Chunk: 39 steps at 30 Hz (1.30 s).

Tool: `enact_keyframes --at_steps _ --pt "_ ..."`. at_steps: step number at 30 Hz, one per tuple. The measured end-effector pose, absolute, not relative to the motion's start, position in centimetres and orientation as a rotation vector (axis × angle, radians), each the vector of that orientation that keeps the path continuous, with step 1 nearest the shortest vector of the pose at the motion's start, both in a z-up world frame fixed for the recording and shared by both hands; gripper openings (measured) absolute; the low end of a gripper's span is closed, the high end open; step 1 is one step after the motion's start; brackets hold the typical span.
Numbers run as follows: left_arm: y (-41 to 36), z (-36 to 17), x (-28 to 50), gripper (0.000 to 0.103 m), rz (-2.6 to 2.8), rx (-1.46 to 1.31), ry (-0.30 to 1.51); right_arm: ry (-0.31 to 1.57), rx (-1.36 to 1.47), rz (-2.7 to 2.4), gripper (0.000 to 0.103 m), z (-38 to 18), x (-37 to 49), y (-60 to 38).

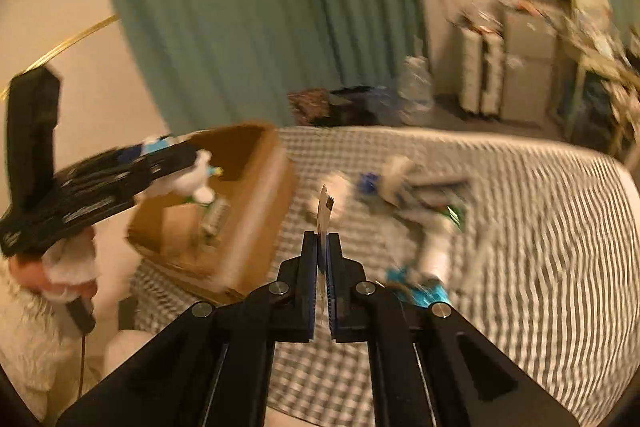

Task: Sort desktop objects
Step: 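Lower the bunny figure into the cardboard box and open the left gripper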

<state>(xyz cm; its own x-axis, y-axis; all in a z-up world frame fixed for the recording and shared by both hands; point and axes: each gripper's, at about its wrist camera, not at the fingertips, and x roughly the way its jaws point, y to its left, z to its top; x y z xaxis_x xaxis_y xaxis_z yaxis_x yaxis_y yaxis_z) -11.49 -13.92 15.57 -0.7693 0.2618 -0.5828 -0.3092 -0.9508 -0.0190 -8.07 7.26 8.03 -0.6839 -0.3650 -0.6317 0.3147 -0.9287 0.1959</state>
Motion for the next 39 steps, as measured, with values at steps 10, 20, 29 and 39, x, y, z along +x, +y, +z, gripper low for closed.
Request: enact_keyframes --at_steps 10,20,29,39 --pt "-25.4 10.2 -14.7 0.051 2.767 -1.031 -0.275 0.007 1.077 -2.395 0.004 6.7 -12.4 -8.1" --pt "-29.1 6.9 -18.3 0.051 2.641 -1.005 -0.406 0.118 1.255 -2.445 0.004 1.8 -16.4 -12.4" --pt "-31.9 6.3 -17.7 0.095 2.668 -1.013 -0.370 0.023 1.285 -2.538 0.064 2.3 -16.8 -11.6" --pt "-29.0 6.4 -15.1 0.098 2.708 -1.141 -0.399 -0.015 1.201 -2.714 0.064 5.2 -12.3 -2.7"
